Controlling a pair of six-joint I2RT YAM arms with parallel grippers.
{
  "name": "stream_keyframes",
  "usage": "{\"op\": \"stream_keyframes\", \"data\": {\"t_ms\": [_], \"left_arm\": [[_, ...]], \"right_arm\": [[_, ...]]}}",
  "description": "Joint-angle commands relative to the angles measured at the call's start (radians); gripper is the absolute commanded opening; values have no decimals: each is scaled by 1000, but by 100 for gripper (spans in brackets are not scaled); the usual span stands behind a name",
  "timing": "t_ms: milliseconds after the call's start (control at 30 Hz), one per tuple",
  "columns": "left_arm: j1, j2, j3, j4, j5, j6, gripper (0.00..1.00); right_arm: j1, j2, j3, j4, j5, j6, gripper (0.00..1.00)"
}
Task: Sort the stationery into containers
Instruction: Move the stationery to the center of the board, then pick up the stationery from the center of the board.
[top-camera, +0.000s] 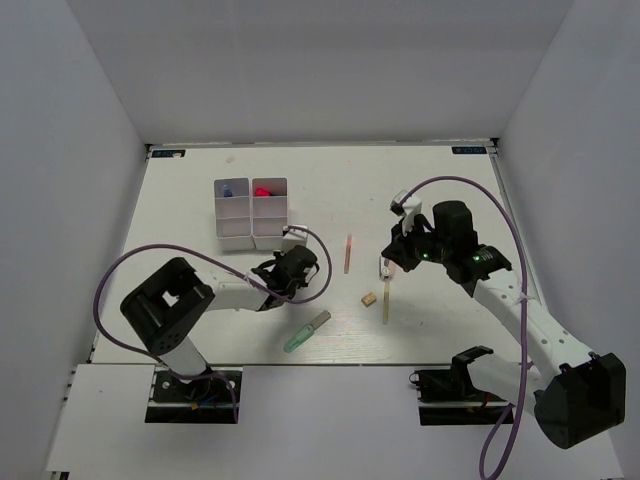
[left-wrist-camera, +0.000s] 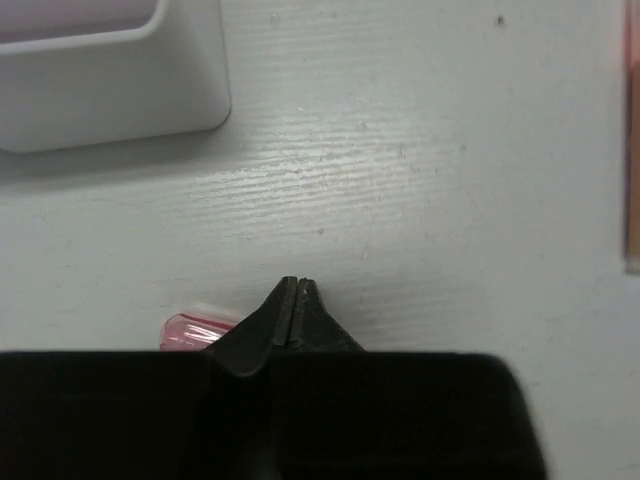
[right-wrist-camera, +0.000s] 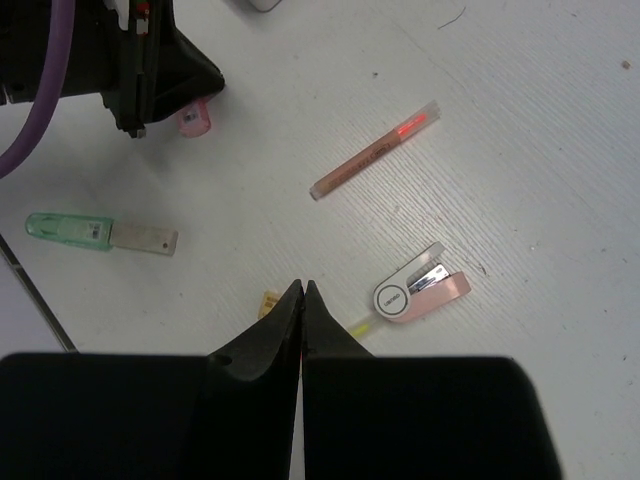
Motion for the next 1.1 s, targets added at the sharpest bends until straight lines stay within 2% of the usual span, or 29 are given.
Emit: {"op": "stream_keyframes", "data": {"t_ms": [0, 33, 67, 100, 133, 167, 267, 333, 400, 467, 500, 567, 600, 633, 667, 700, 733, 800, 833, 933, 1067], "left_arm": [[-1, -41, 50, -127, 18, 57, 24], [6, -48, 64, -135, 40, 76, 33], [13, -76, 76, -211, 60, 117, 38], [30, -82, 102, -235, 121, 165, 45], [39, -96, 119, -262, 153, 188, 57], [64, -125, 165, -320, 232, 234, 62], [111, -151, 246, -495, 305, 309, 66], [138, -178, 279, -626, 319, 302, 68], [183, -217, 305, -695, 318, 228, 68], [204, -226, 335, -787, 305, 80, 60], [207, -231, 351, -811, 275, -24, 42], [205, -228, 369, -908, 265, -140, 16], [185, -211, 389, -931, 271, -105, 11], [176, -196, 392, -907, 364, -41, 14], [170, -182, 395, -886, 423, 98, 18], [165, -165, 412, -884, 595, 219, 31], [168, -157, 415, -885, 650, 317, 44], [168, -151, 433, -899, 740, 399, 77], [168, -140, 446, -945, 755, 499, 81], [168, -108, 499, -1006, 746, 658, 88], [164, -62, 518, -1011, 764, 797, 84]], "right_arm": [[-6, -20, -14, 38, -20, 7, 0], [-6, -20, -14, 36, -20, 7, 0], [-6, -20, -14, 36, -19, 7, 0], [-6, -26, -14, 36, -17, 5, 0], [-8, -23, -17, 39, -14, 4, 0], [-6, -25, -19, 38, -14, 2, 0], [-8, -23, -20, 39, -19, 4, 0], [-6, -22, -20, 39, -23, 4, 0], [-8, -15, -20, 41, -29, 5, 0], [-7, -15, -20, 41, -31, 5, 0], [-6, -12, -20, 45, -32, 4, 0], [-6, -9, -22, 42, -37, 5, 0], [-8, -9, -24, 45, -37, 4, 0], [-8, -9, -21, 44, -38, 8, 0], [-6, -12, -25, 45, -40, 10, 0], [-6, -12, -24, 44, -42, 10, 0], [-6, -14, -25, 45, -43, 11, 0], [-9, -17, -28, 44, -42, 10, 0], [-6, -20, -28, 47, -40, 10, 0], [-6, -14, -28, 50, -45, 7, 0], [-6, -8, -31, 50, -52, 8, 0]]}}
